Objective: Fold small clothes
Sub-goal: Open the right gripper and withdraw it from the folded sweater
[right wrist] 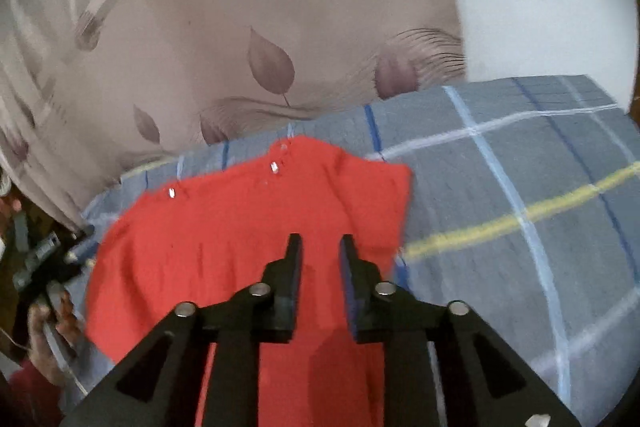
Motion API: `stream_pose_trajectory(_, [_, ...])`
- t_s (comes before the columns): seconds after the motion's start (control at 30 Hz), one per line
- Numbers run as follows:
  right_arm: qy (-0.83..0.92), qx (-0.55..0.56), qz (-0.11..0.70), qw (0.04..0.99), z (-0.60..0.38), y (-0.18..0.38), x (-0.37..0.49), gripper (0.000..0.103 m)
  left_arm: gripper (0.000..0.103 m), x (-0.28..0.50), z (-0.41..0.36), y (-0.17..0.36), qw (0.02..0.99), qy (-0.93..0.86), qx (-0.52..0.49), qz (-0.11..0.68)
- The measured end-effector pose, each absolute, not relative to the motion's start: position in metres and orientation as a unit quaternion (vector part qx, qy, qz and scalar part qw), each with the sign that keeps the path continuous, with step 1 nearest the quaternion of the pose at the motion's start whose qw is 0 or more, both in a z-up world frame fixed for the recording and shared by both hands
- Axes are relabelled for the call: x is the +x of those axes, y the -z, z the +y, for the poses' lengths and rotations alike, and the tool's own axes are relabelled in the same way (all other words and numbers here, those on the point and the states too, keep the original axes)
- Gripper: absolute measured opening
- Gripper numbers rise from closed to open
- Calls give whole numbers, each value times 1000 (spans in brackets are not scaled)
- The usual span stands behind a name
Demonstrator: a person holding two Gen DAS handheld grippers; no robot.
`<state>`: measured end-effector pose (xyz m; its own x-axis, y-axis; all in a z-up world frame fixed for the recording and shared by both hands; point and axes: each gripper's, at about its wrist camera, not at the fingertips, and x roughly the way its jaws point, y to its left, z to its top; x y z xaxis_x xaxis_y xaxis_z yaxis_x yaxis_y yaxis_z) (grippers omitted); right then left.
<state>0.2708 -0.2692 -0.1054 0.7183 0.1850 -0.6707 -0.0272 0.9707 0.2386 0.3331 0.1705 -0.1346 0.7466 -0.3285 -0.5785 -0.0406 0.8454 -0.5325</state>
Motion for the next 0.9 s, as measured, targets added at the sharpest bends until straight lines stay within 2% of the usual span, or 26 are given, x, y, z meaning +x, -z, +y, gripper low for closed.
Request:
stream_pose_trajectory(0.1, [-26,77,380,922,-274,111,247,29,70,321,171,139,891,95,-261,360])
stream_pose_trajectory(0.13, [-18,73,381,922,-277,113,241,30,73,320,170,142,886,104,-264,368])
stream_pose_trajectory(0.2, [12,50,380,923,-280,118,231,40,74,321,170,151,872,123,-276,384])
stream_pose_trajectory(0.23, [26,39,381,923,-281,121,228,49,74,322,169,154,867,132,-282,388])
stream_pose_trajectory(0.27, [29,40,383,922,-281,125,225,52,74,323,169,155,863,140,-288,390])
stream_pose_trajectory(0.47, [31,43,392,918,-280,136,223,55,75,344,165,163,831,209,-325,400])
stream_pose_trajectory(0.57, [36,34,399,916,-277,138,226,61,75,357,157,162,829,233,-307,405])
stream_pose_trajectory(0.7, [46,24,406,912,-274,140,227,64,77,372,142,160,828,264,-266,418])
stream_pose_trajectory(0.9, [54,14,405,913,-271,140,227,71,82,387,135,159,822,290,-257,417])
